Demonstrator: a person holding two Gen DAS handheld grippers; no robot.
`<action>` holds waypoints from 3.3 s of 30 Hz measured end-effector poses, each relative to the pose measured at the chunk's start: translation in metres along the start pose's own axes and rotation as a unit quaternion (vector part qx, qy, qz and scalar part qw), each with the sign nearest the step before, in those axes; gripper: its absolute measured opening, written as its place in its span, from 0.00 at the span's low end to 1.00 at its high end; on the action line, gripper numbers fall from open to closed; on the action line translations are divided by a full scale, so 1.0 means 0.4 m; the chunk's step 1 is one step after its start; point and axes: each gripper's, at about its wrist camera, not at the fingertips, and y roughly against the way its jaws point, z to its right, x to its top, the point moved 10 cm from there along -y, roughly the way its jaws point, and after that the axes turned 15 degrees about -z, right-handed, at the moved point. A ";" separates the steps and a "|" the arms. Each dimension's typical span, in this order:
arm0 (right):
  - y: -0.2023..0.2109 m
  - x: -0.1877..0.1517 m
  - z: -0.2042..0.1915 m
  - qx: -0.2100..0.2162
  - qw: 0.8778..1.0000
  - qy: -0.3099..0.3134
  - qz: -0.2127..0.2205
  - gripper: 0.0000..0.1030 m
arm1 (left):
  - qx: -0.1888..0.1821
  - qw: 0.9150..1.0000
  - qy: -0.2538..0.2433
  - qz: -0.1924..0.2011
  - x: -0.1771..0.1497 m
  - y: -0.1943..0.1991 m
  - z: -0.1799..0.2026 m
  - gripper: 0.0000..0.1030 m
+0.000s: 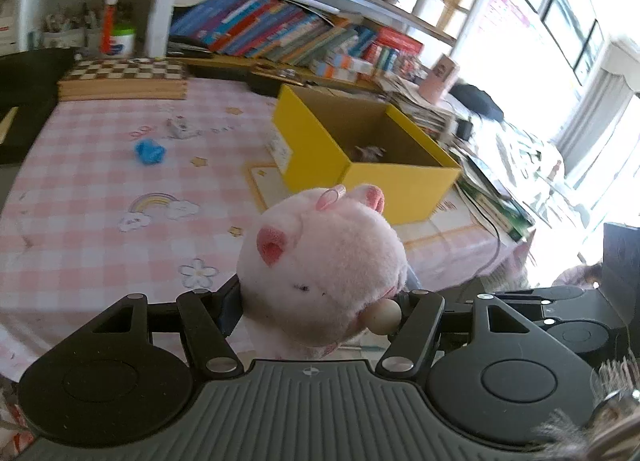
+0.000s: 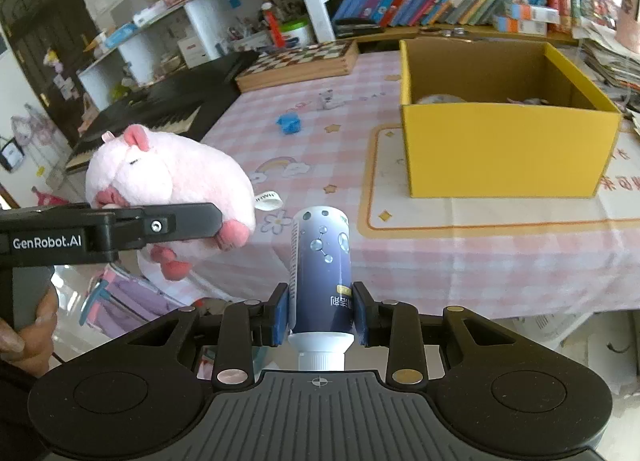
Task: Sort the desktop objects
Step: 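Carry the pig and the tube with both grippers toward the yellow box, then lower both grippers into the box and open them to release pig and tube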
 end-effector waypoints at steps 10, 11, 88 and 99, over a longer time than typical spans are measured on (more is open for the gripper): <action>0.050 -0.070 0.097 -0.030 0.997 -0.075 0.018 0.32 | -0.045 0.996 -0.065 -0.035 0.000 -0.067 0.120 0.61; 0.054 -0.079 0.109 -0.032 0.996 -0.085 0.020 0.32 | -0.050 0.995 -0.073 -0.038 0.000 -0.073 0.134 0.61; -0.191 0.598 0.571 -0.049 0.997 -0.065 -0.014 0.32 | 0.039 0.971 -0.234 -0.024 0.494 -0.565 0.193 0.63; -0.290 0.599 0.562 -0.059 0.993 -0.022 -0.098 0.32 | 0.032 0.970 -0.239 0.018 0.491 -0.501 0.205 0.84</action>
